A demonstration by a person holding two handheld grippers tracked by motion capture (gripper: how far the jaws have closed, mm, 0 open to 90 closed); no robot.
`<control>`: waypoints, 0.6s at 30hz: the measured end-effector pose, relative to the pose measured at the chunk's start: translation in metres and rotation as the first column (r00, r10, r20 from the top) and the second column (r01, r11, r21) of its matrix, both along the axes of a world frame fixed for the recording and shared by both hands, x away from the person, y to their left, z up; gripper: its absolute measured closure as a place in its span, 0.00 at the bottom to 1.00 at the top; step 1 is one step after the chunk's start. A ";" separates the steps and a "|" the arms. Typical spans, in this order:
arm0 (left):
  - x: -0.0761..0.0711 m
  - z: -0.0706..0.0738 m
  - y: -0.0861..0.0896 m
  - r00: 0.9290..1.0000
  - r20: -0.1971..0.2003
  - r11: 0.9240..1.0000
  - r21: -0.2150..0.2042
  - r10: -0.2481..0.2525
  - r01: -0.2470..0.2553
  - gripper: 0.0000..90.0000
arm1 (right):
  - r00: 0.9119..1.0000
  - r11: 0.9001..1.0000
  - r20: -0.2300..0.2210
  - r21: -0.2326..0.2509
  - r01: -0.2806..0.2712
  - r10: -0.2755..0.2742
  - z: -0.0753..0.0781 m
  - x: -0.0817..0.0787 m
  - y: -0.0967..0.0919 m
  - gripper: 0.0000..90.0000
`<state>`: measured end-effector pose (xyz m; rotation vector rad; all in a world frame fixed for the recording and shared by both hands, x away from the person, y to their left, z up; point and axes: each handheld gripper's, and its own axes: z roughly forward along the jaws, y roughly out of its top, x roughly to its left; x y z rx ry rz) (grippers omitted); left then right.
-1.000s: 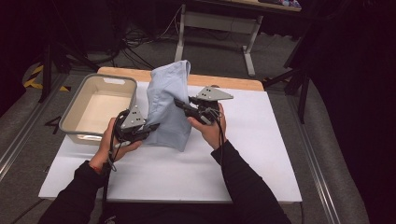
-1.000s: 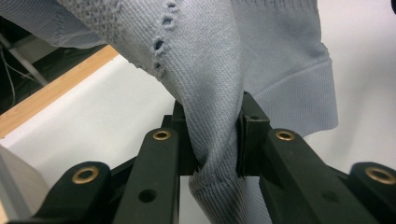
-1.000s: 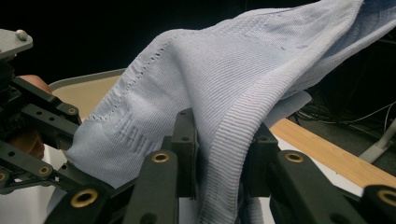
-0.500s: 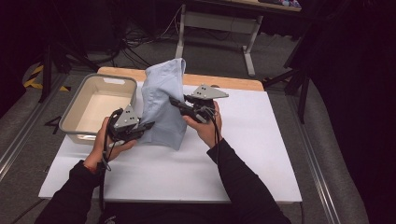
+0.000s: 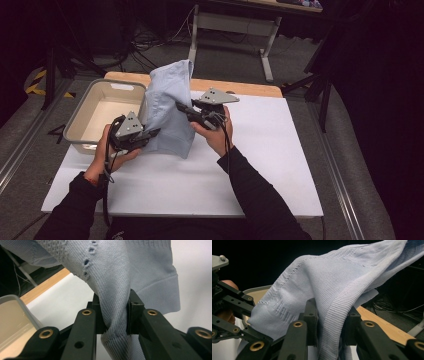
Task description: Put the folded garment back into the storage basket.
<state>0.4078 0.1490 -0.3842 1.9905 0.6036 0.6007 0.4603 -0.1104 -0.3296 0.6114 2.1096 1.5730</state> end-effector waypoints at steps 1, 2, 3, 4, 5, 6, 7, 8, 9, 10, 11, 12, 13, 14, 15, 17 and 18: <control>0.000 0.001 0.002 1.000 -0.001 1.000 -0.011 0.010 -0.010 0.83 | 1.000 1.000 0.001 0.002 -0.002 0.002 0.001 0.000 0.002 0.79; 0.000 0.001 0.002 1.000 -0.001 1.000 -0.011 0.010 -0.010 0.83 | 1.000 1.000 0.001 0.002 -0.002 0.002 0.001 0.000 0.002 0.79; 0.000 0.001 0.003 1.000 -0.001 1.000 -0.012 0.010 -0.010 0.83 | 1.000 1.000 0.003 0.003 -0.002 0.002 0.002 0.000 0.002 0.79; 0.000 0.002 0.004 1.000 0.002 1.000 -0.014 0.014 -0.014 0.83 | 1.000 1.000 0.004 0.004 -0.003 0.003 0.003 0.000 0.004 0.79; 0.000 0.002 0.005 1.000 0.000 1.000 -0.017 0.014 -0.014 0.83 | 1.000 1.000 0.005 0.004 -0.002 0.002 0.003 0.000 0.004 0.79; 0.000 0.002 0.005 1.000 0.000 1.000 -0.017 0.014 -0.014 0.82 | 1.000 1.000 0.005 0.004 -0.002 0.002 0.003 0.000 0.004 0.79; 0.000 0.002 0.007 1.000 -0.003 1.000 -0.022 0.016 -0.016 0.82 | 1.000 1.000 0.005 0.006 -0.005 0.005 0.003 0.000 0.005 0.79; 0.000 0.003 0.007 1.000 -0.004 1.000 -0.019 0.016 -0.017 0.83 | 1.000 1.000 0.006 0.007 -0.005 0.005 0.004 0.000 0.006 0.79; 0.000 0.003 0.008 1.000 -0.002 1.000 -0.016 0.020 -0.020 0.83 | 1.000 1.000 0.008 0.002 -0.005 0.005 0.004 0.000 0.007 0.79; 0.000 0.003 0.008 1.000 -0.008 1.000 -0.017 0.019 -0.019 0.83 | 1.000 1.000 0.008 0.002 -0.005 0.005 0.004 0.000 0.007 0.79; 0.001 0.004 0.009 1.000 -0.009 1.000 -0.017 0.023 -0.023 0.83 | 1.000 1.000 0.009 0.001 -0.004 0.004 0.004 0.000 0.008 0.79; 0.001 0.004 0.009 1.000 -0.010 1.000 -0.017 0.026 -0.026 0.83 | 1.000 1.000 0.010 -0.003 -0.005 0.005 0.004 0.001 0.009 0.79; 0.001 0.005 0.010 1.000 -0.014 0.999 -0.019 0.025 -0.025 0.83 | 1.000 1.000 0.010 0.000 -0.003 0.003 0.005 0.001 0.010 0.79; 0.001 0.006 0.011 1.000 -0.013 0.999 -0.024 0.029 -0.029 0.83 | 1.000 1.000 0.010 0.000 -0.003 0.003 0.005 0.001 0.010 0.79; 0.000 0.007 0.012 0.999 -0.017 0.999 -0.027 0.028 -0.028 0.83 | 1.000 1.000 0.010 -0.001 -0.003 0.003 0.006 0.001 0.011 0.79; 0.001 0.009 0.016 0.999 -0.026 0.999 -0.034 0.026 -0.026 0.83 | 1.000 1.000 0.014 -0.006 -0.011 0.011 0.009 0.001 0.015 0.79; 0.001 0.009 0.016 0.999 -0.026 0.999 -0.034 0.026 -0.026 0.83 | 1.000 1.000 0.014 -0.006 -0.011 0.011 0.009 0.001 0.015 0.79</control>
